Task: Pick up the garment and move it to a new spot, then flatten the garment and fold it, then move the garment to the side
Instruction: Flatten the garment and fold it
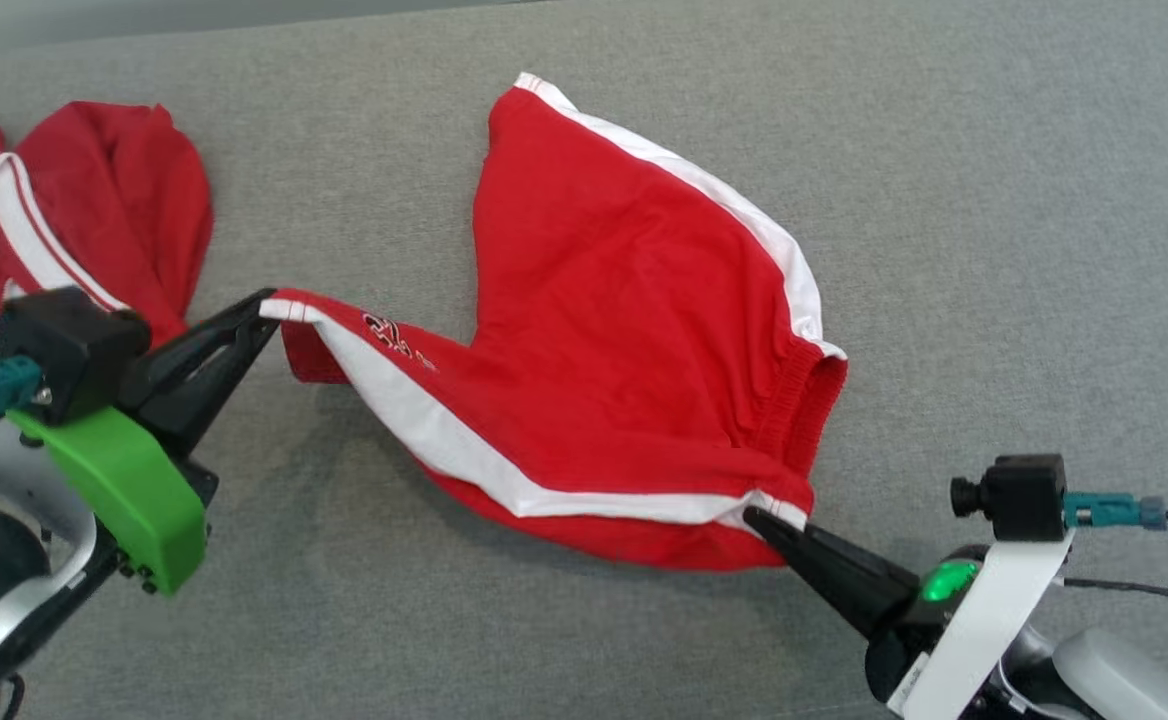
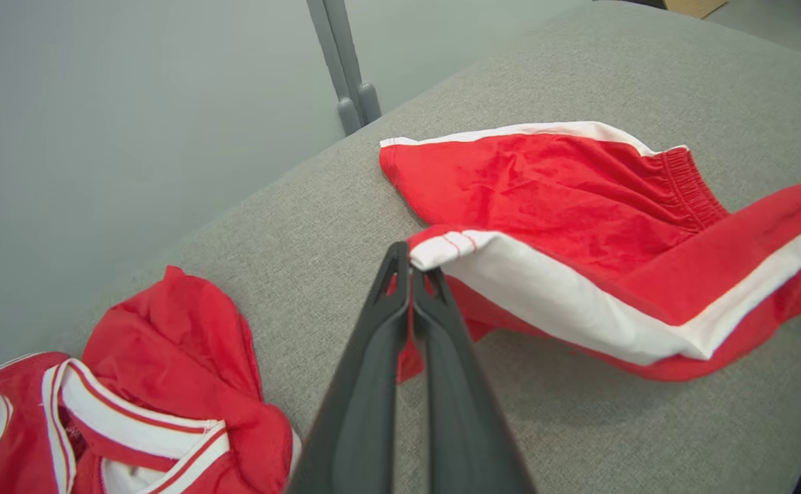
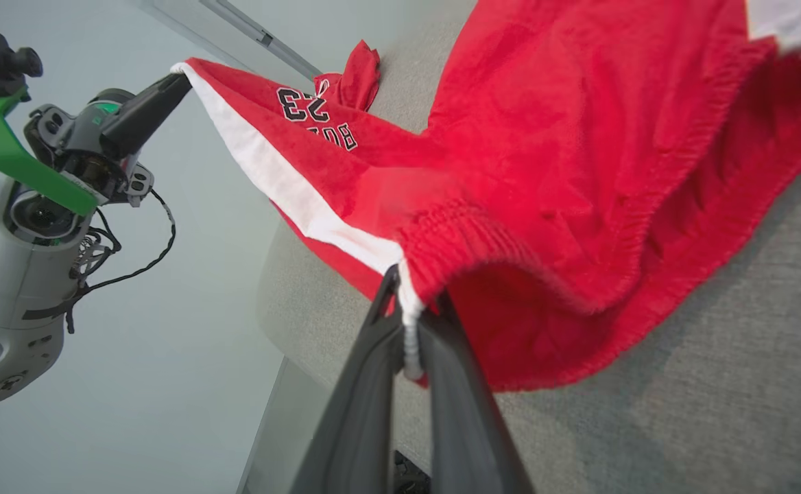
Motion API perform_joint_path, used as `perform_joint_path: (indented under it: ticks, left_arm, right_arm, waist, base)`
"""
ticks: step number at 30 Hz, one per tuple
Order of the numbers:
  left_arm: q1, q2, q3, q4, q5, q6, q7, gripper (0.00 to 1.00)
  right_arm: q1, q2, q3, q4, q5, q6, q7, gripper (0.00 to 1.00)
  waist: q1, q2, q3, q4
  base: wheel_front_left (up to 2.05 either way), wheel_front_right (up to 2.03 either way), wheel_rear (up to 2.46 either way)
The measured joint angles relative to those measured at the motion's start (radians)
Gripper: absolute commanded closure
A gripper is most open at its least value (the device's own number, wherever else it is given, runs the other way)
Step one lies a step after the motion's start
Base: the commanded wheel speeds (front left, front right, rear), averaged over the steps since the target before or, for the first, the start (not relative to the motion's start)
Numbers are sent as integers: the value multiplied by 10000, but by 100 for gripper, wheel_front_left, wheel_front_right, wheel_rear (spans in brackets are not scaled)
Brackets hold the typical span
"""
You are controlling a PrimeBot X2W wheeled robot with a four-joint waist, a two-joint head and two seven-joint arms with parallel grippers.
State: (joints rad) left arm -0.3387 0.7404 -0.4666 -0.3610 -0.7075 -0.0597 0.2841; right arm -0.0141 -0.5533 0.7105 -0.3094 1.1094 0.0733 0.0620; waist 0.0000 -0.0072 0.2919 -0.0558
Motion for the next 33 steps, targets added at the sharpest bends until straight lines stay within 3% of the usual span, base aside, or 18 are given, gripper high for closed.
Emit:
perform_joint_path:
  ticks: [10,16,33]
  left_arm:
    - [-3663,127,-458,297,-4,-295,2805,100]
    - [-5290,54,-828,1024,301,-403,3937,100]
    - [-7650,-531,-1806,3488,1137,-633,5070,100]
  right_arm:
    - [-1746,1250,-412,612,608,92,-81,100]
    - [-2687,1885,-575,1193,719,178,-104,100]
    - [-3688,3116,-353,2713,1097,408,-477,100]
  waist:
    - [0,0,1149,-1137]
    - [0,0,1859,-1887]
    - [1,0,3278,-3587]
  base:
    - [0,0,0]
    - [0,0,0]
    - [0,0,0]
